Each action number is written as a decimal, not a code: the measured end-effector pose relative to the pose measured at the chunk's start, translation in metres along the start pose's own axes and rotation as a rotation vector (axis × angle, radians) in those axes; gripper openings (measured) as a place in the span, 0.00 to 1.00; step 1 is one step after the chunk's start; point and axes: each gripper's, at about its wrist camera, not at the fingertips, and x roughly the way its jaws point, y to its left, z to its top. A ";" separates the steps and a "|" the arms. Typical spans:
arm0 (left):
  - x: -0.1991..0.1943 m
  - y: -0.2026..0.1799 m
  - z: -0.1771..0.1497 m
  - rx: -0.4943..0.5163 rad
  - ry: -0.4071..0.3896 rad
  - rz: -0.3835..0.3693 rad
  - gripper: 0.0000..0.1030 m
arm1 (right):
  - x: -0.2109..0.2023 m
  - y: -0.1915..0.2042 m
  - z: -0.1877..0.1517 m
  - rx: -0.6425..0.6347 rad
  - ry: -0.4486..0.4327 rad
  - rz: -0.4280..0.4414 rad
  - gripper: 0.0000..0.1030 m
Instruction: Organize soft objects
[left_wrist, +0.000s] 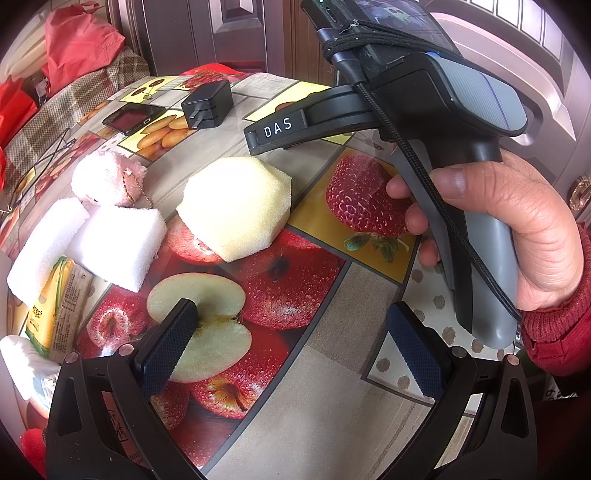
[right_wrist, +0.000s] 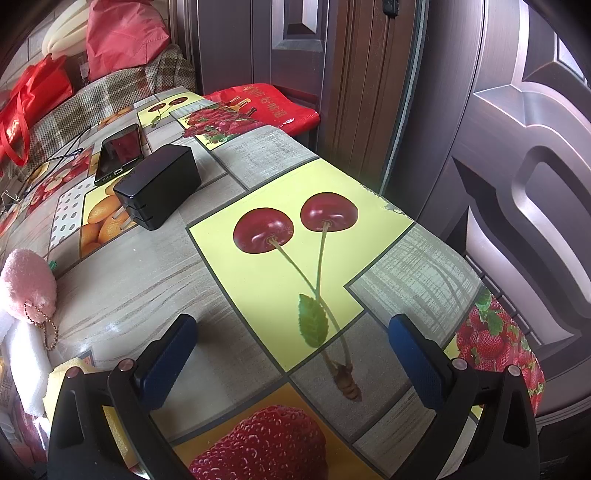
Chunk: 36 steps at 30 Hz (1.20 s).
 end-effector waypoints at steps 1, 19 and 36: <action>0.000 0.000 0.000 0.000 0.000 0.000 0.99 | 0.000 0.000 0.000 0.001 0.000 0.001 1.00; 0.000 0.000 0.000 0.000 0.000 0.000 1.00 | 0.000 0.000 0.000 -0.005 -0.001 0.013 1.00; 0.000 0.000 0.000 0.000 0.000 0.000 1.00 | 0.001 0.002 0.001 -0.014 -0.002 0.013 1.00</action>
